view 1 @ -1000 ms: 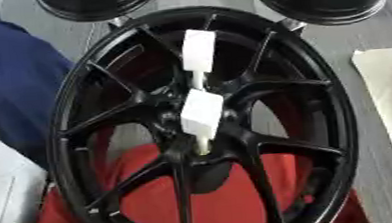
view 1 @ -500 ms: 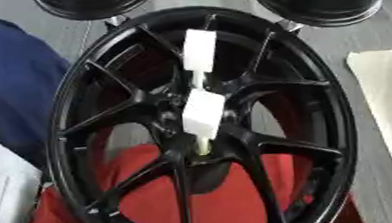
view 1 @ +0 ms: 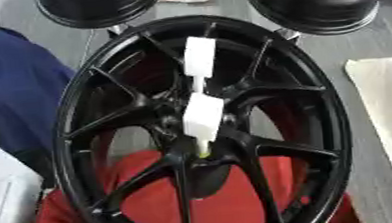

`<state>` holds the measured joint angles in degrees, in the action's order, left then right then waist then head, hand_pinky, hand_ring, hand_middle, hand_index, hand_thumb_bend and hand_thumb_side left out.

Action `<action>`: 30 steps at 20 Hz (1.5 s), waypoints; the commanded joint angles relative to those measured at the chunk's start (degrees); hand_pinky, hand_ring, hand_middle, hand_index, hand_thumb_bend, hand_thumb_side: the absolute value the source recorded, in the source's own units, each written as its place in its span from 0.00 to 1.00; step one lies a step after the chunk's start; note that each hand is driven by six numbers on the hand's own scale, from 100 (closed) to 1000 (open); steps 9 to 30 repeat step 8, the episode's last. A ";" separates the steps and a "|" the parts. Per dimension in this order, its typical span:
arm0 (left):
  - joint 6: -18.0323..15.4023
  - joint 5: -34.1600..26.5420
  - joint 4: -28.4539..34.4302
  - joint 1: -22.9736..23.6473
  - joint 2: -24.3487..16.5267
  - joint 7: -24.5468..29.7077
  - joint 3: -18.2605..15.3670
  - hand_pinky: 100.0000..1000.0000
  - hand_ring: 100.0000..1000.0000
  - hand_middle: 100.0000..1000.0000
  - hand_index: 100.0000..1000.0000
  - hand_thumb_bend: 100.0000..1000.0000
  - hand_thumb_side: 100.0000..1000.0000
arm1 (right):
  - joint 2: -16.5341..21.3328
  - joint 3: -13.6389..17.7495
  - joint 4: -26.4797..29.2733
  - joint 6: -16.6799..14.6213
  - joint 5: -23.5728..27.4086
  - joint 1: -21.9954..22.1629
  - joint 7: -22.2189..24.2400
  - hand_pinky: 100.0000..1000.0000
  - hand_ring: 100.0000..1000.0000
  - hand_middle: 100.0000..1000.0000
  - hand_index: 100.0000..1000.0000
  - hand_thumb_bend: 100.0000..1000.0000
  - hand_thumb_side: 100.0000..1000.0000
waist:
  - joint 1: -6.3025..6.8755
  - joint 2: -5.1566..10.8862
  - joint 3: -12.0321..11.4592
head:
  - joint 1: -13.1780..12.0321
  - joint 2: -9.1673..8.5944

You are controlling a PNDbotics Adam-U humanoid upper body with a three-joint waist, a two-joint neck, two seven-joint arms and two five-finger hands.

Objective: Pull the pin out of the wheel hub.

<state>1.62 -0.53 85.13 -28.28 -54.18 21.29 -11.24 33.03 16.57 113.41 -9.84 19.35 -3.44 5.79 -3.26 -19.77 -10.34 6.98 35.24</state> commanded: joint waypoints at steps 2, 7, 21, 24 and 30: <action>-1.92 -16.46 12.42 2.73 5.73 -16.53 -5.16 0.65 0.77 0.66 0.69 0.03 0.59 | 1.94 0.44 1.18 -0.64 0.66 -0.55 0.07 0.78 0.60 0.56 0.68 0.00 0.57 | 0.11 1.01 0.20 | -0.16 -0.29; -5.45 -28.42 28.53 10.89 13.45 -45.09 3.43 0.65 0.76 0.66 0.69 0.06 0.60 | 2.34 0.13 1.18 -1.25 1.04 -1.83 0.17 0.78 0.60 0.56 0.68 0.00 0.57 | -0.33 0.43 1.03 | -0.82 -1.21; -6.18 -27.52 29.00 11.70 15.13 -45.81 4.33 0.65 0.76 0.66 0.70 0.06 0.60 | 2.35 0.11 1.18 -1.39 1.14 -2.02 0.08 0.78 0.60 0.56 0.68 0.00 0.57 | -0.44 0.33 1.09 | -0.94 -1.34; -6.18 -27.52 29.00 11.70 15.13 -45.81 4.33 0.65 0.76 0.66 0.70 0.06 0.60 | 2.35 0.11 1.18 -1.39 1.14 -2.02 0.08 0.78 0.60 0.56 0.68 0.00 0.57 | -0.44 0.33 1.09 | -0.94 -1.34; -6.18 -27.52 29.00 11.70 15.13 -45.81 4.33 0.65 0.76 0.66 0.70 0.06 0.60 | 2.35 0.11 1.18 -1.39 1.14 -2.02 0.08 0.78 0.60 0.56 0.68 0.00 0.57 | -0.44 0.33 1.09 | -0.94 -1.34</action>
